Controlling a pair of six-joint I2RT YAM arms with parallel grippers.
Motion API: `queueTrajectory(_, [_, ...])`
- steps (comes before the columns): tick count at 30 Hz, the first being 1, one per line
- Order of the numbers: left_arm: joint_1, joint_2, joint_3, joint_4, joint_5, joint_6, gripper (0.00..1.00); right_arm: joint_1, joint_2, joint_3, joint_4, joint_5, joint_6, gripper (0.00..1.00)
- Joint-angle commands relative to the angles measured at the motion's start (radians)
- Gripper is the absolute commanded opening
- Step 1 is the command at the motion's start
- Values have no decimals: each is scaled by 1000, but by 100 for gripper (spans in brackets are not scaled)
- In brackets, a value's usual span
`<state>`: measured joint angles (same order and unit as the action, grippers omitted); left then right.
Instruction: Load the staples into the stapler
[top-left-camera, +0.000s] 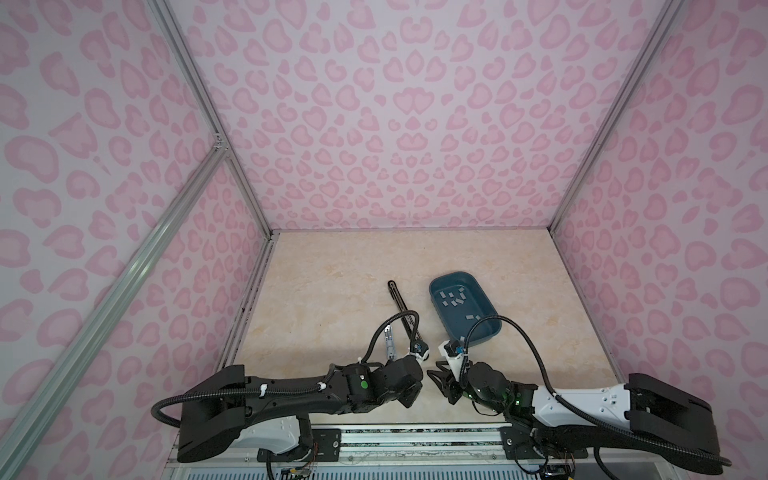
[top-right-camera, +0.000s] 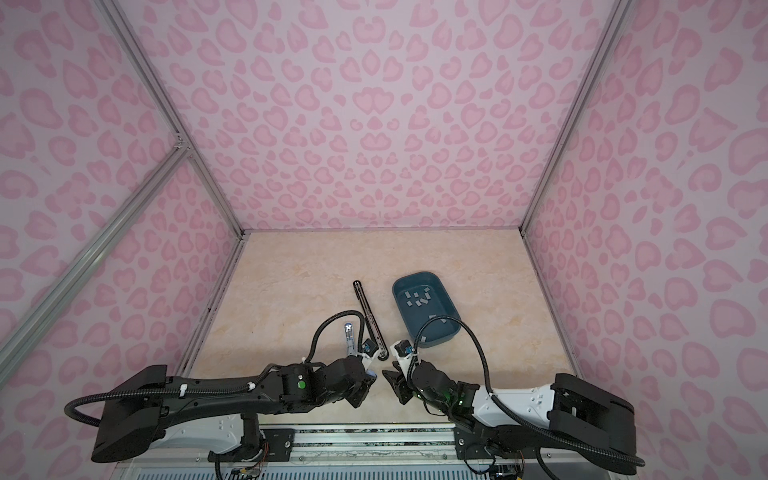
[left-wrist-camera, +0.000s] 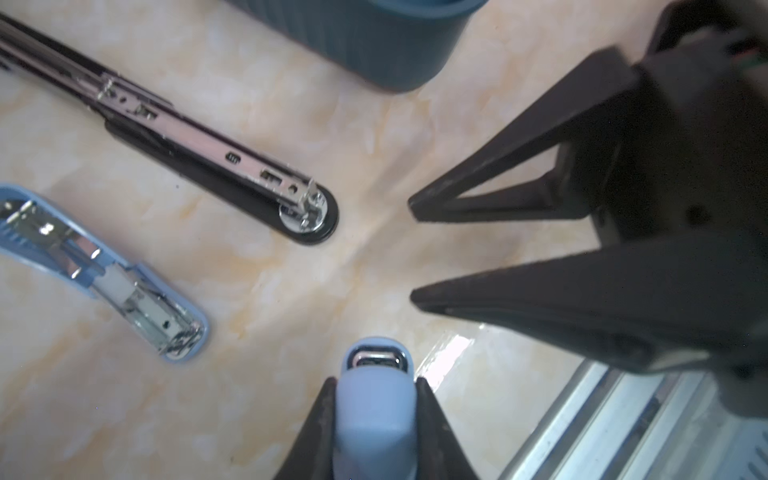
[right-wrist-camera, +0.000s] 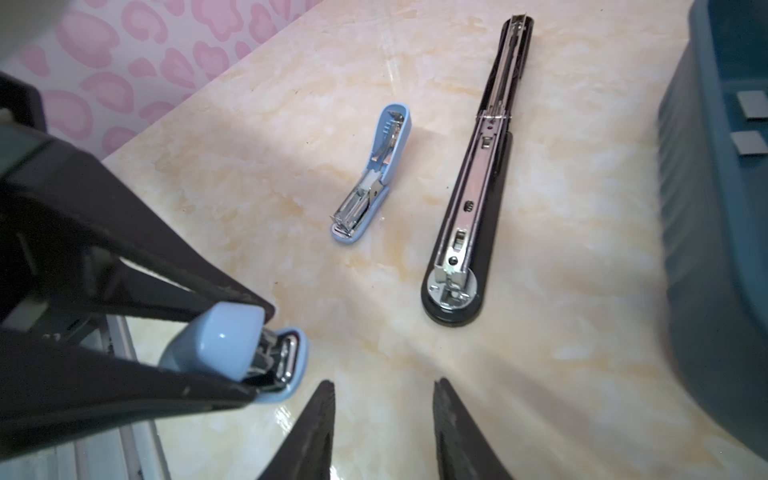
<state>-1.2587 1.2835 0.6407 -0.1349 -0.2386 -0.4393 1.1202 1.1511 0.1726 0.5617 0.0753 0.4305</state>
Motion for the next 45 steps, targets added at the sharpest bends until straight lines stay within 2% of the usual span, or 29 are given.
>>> queueTrajectory(1, [0,27,28,114,1,66,17,2,16,16,35,-27,42,40])
queueTrajectory(7, [0,44,43,129,15,95,13,-4,64,22,37,12,61,40])
queueTrajectory(12, [0,21,26,151,30,107,13,-10,113,30,79,-14,70,39])
queueTrajectory(21, [0,-67,11,146,-83,112,6,-3,192,22,152,-13,115,34])
queueTrajectory(30, [4,-150,-24,175,-91,108,4,45,197,27,152,52,114,31])
queueTrajectory(35, [16,-198,-62,174,-99,103,4,43,122,-15,147,108,78,32])
queueTrajectory(39, [37,-256,-97,176,-78,104,4,21,-39,-42,77,136,47,30])
queueTrajectory(43, [56,-275,-113,185,-18,117,4,4,-225,-27,-17,127,5,15])
queueTrajectory(45, [59,-270,-114,190,-8,123,3,-3,-308,-27,-34,112,-9,12])
